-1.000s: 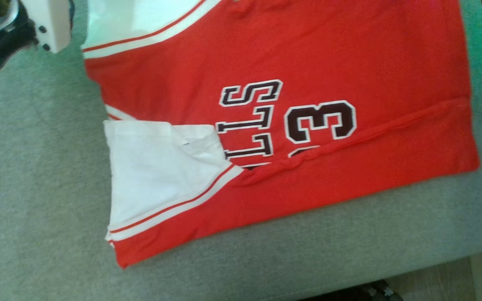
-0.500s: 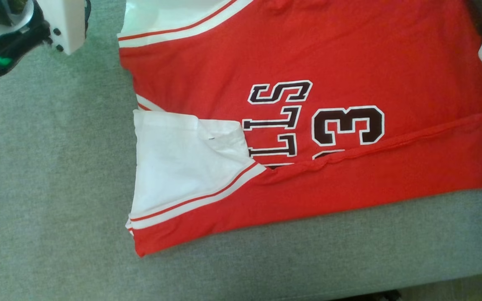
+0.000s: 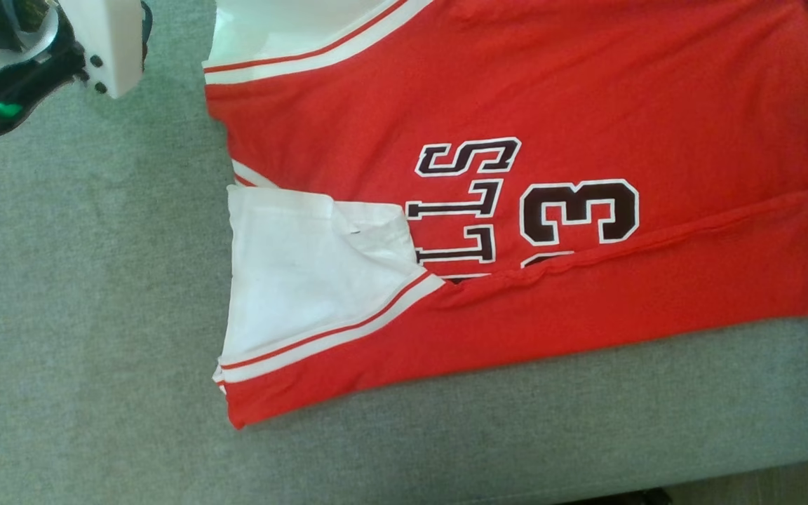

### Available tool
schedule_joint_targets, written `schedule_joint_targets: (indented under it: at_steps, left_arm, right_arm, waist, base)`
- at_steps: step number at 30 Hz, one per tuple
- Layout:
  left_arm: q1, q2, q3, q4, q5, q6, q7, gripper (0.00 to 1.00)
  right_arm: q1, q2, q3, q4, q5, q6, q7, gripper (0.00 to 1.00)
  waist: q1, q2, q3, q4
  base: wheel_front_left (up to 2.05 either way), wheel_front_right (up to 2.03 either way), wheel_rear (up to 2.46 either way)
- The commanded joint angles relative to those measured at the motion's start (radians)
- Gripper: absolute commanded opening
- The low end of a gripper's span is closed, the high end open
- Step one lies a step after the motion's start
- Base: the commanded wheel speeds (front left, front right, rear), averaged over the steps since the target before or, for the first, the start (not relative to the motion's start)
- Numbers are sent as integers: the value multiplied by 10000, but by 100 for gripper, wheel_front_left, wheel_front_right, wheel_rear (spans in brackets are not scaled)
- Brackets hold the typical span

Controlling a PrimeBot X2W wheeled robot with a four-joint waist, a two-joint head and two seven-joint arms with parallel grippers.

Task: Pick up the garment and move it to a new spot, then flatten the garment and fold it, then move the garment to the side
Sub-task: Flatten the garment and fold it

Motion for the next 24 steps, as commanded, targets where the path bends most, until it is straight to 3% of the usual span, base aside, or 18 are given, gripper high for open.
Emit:
schedule_joint_targets:
  at_steps: [1, 2, 3, 9, 16, 19, 24]
  left_arm:
    - [-563, 373, 399, -42, -82, 15, -85, 0]
    - [-570, 368, 382, -30, -91, 15, -94, 0]
    - [-579, 364, 367, -18, -94, 15, -108, 0]
    - [-766, 369, 302, -34, 395, 15, -708, 0]
    - [-1206, 197, 279, 497, 1299, 15, -2662, 0]
    - [-1215, 23, 277, 761, 1210, 15, -3303, 0]
    - [-580, -107, 260, 484, 945, 15, -3518, 0]
  right_arm:
    - [1, -354, 95, -48, 94, -9, -36, 20]
    - [-9, -362, 143, -40, 140, -9, -45, 1]
    - [-13, -361, 181, -37, 171, -9, -48, 0]
    - [-301, -452, 202, -13, 258, -9, -736, 0]
    - [-817, -289, -312, 393, 215, -9, -2179, 0]
    - [-796, -281, -476, 537, 313, -9, -2478, 0]
    - [-230, -326, -537, 647, 579, -9, -2595, 0]
  waist:
    - [0, 0, -1, 5]
    - [0, 0, -4, 7]
    - [0, 0, -8, 10]
    - [0, 0, -50, 70]
    - [0, 0, -303, 246]
    - [0, 0, -510, 387]
    - [0, 0, -882, 625]
  base:
    - [0, 0, 0]
    - [0, 0, 0]
    - [0, 0, 0]
    - [0, 0, 0]
    - [0, 0, 0]
    - [0, 0, 0]
    - [0, 0, 0]
